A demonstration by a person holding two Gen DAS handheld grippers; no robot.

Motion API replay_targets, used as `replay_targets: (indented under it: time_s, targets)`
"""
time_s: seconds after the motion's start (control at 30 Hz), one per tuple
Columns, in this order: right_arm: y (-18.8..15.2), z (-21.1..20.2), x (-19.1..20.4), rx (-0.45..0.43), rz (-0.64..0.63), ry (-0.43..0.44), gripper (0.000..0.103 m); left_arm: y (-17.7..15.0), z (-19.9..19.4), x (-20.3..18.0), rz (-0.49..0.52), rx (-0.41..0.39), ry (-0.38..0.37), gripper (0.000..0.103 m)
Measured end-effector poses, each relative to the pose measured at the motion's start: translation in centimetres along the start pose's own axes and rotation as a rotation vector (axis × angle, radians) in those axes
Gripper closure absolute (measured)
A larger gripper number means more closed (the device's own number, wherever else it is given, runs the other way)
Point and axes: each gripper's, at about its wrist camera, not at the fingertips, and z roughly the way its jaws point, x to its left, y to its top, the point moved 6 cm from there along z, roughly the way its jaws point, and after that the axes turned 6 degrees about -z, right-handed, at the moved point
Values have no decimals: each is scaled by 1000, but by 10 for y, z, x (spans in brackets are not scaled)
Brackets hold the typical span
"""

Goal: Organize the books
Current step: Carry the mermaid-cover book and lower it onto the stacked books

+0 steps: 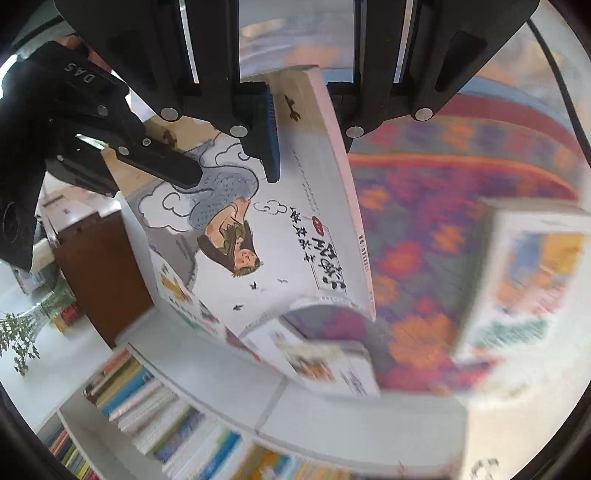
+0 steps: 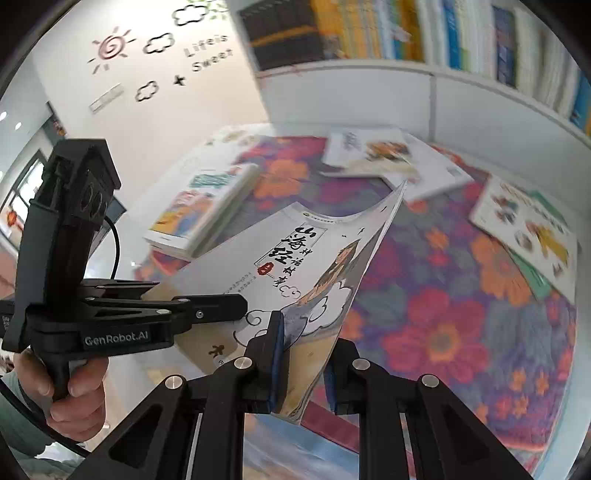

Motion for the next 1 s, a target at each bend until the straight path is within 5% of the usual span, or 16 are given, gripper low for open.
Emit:
replay_targets:
  time_s: [0.2, 0.3, 0.63, 1.0]
  targets:
    - [57, 36, 65, -40, -67, 65, 83, 44, -48, 86, -131, -118, -2, 88]
    - [80, 72, 92, -25, -34, 144, 82, 60, -55, 130, -145, -142, 61, 89]
    - [104, 176, 131, 68, 91, 168, 81, 82, -18, 227, -200, -61, 86, 85]
    - [105, 205, 142, 119, 134, 142, 81, 74, -6, 265, -272, 31, 83, 76]
